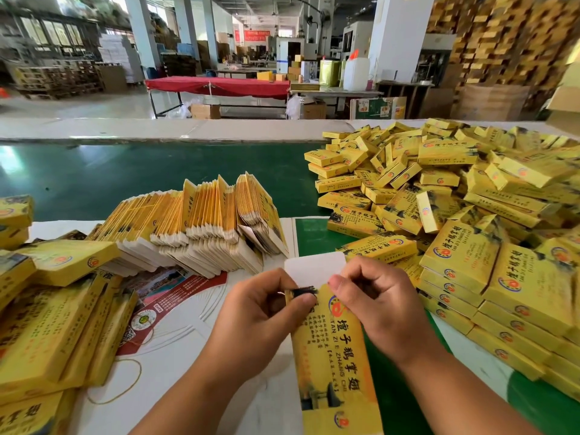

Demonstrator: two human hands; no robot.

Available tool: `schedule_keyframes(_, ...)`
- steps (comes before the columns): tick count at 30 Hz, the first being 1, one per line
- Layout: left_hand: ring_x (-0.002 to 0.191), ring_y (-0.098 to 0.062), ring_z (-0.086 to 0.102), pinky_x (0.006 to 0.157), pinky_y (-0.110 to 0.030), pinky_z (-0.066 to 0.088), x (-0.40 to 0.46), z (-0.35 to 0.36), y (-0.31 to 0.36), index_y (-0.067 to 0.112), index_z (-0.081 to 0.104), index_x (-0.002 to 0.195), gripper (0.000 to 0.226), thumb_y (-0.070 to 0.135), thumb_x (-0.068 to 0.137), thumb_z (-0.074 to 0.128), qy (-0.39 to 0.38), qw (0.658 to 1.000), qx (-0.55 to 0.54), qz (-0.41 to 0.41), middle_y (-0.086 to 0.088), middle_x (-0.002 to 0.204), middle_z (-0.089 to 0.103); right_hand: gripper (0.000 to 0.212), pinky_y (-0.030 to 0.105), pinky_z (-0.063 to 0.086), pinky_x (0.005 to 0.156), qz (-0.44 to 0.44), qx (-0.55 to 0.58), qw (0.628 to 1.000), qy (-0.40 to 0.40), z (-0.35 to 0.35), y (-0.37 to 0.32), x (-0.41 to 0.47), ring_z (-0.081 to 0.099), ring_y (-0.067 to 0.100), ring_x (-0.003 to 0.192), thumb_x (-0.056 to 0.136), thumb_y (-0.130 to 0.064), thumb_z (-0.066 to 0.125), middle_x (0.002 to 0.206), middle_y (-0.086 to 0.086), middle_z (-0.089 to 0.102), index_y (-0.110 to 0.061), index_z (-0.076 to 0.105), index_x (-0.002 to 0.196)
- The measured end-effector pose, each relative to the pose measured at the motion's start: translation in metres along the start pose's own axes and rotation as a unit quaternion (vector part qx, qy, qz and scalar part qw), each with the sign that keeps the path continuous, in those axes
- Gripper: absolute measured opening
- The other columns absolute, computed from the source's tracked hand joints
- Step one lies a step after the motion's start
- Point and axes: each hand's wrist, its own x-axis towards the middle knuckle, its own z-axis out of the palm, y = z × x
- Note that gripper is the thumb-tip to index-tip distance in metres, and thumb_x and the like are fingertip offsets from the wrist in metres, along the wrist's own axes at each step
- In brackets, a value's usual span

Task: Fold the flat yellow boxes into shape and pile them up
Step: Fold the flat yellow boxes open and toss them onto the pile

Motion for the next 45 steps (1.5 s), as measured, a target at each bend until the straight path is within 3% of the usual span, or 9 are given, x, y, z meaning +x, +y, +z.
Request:
schedule_keyframes(2, 0.084, -0.062, 0.055, 0.072, -0.068, 0.051, 0.002, -0.002, 0.0, 0.023, 0.062, 0.093, 0.025, 0.024, 0.072, 0.076, 0.033, 0.999, -0.032, -0.006, -0.033, 0.087, 0.063, 0.024, 0.028, 0.05, 0.057, 0.024, 0.009, 0.999, -0.02, -0.003, 0.002, 0.001, 0.06, 0.023, 0.064, 0.08, -0.035, 0.072, 0.072, 0.011, 0.066, -0.03, 0.061, 0.101)
schedule_keyframes(4, 0.092, -0.063, 0.053, 0.077, -0.07, 0.049, 0.004, -0.004, 0.0, 0.03, 0.055, 0.114, 0.055, 0.027, 0.064, 0.079, 0.046, 0.998, -0.042, -0.021, -0.027, 0.094, 0.068, 0.056, 0.033, 0.058, 0.062, 0.077, 0.039, 0.995, -0.047, -0.006, 0.005, 0.002, 0.069, 0.029, 0.074, 0.079, -0.029, 0.075, 0.084, 0.015, 0.072, -0.038, 0.05, 0.128)
schedule_keyframes(6, 0.097, -0.059, 0.056, 0.081, -0.064, 0.053, 0.006, -0.007, -0.002, 0.03, 0.049, 0.128, 0.073, 0.029, 0.061, 0.079, 0.047, 0.998, -0.033, -0.031, -0.019, 0.098, 0.071, 0.061, 0.023, 0.056, 0.055, 0.12, 0.08, 0.986, -0.082, -0.007, 0.004, 0.003, 0.073, 0.02, 0.073, 0.08, -0.022, 0.074, 0.088, 0.013, 0.075, -0.03, 0.048, 0.135)
schedule_keyframes(11, 0.083, -0.032, 0.073, 0.067, -0.033, 0.06, 0.008, -0.009, -0.001, 0.032, 0.066, 0.102, 0.037, 0.024, 0.067, 0.076, 0.022, 0.998, -0.025, -0.043, -0.009, 0.096, 0.073, 0.04, 0.016, 0.044, 0.045, 0.122, 0.091, 0.984, -0.097, -0.009, 0.005, 0.005, 0.066, 0.013, 0.06, 0.078, -0.03, 0.076, 0.08, 0.014, 0.074, -0.03, 0.068, 0.118)
schedule_keyframes(15, 0.082, -0.034, 0.073, 0.067, -0.036, 0.06, 0.008, -0.011, 0.0, 0.029, 0.067, 0.096, 0.03, 0.02, 0.068, 0.075, 0.016, 0.998, -0.039, -0.046, -0.009, 0.097, 0.07, 0.045, 0.024, 0.04, 0.041, 0.106, 0.052, 0.989, -0.09, -0.011, 0.009, 0.006, 0.056, 0.02, 0.054, 0.076, -0.043, 0.075, 0.072, 0.013, 0.069, -0.035, 0.067, 0.119)
schedule_keyframes(30, 0.084, -0.029, 0.074, 0.067, -0.032, 0.06, 0.005, -0.009, 0.002, 0.022, 0.057, 0.101, 0.029, 0.019, 0.075, 0.071, -0.007, 0.999, -0.025, -0.041, -0.012, 0.093, 0.076, 0.024, 0.018, 0.042, 0.04, 0.095, 0.025, 0.99, -0.096, -0.011, 0.003, 0.004, 0.06, 0.013, 0.048, 0.077, -0.039, 0.073, 0.074, 0.009, 0.074, -0.02, 0.071, 0.091)
schedule_keyframes(33, 0.084, -0.027, 0.074, 0.066, -0.031, 0.06, 0.005, -0.01, 0.002, 0.027, 0.06, 0.093, 0.022, 0.021, 0.075, 0.071, -0.008, 0.999, -0.012, -0.032, -0.01, 0.093, 0.076, 0.003, 0.014, 0.043, 0.043, 0.077, 0.001, 0.993, -0.092, -0.01, 0.002, 0.004, 0.061, 0.006, 0.05, 0.082, -0.028, 0.072, 0.07, 0.003, 0.073, -0.025, 0.073, 0.082)
schedule_keyframes(40, 0.081, -0.034, 0.072, 0.065, -0.038, 0.061, 0.009, -0.014, -0.001, 0.016, 0.061, 0.084, 0.014, 0.017, 0.074, 0.07, 0.009, 0.999, -0.029, -0.031, -0.017, 0.086, 0.074, 0.033, 0.013, 0.042, 0.041, 0.045, 0.023, 0.995, -0.083, -0.007, 0.001, 0.003, 0.059, 0.008, 0.046, 0.087, -0.02, 0.069, 0.07, 0.004, 0.071, -0.039, 0.072, 0.113)
schedule_keyframes(45, 0.075, -0.02, 0.07, 0.063, -0.024, 0.055, 0.01, -0.015, -0.002, 0.003, 0.058, 0.083, 0.013, 0.007, 0.074, 0.067, 0.002, 0.998, -0.053, -0.029, -0.012, 0.086, 0.074, 0.027, 0.018, 0.044, 0.038, 0.061, 0.025, 0.993, -0.095, -0.008, 0.004, 0.003, 0.059, 0.011, 0.044, 0.083, -0.018, 0.069, 0.07, 0.011, 0.073, -0.039, 0.078, 0.096)
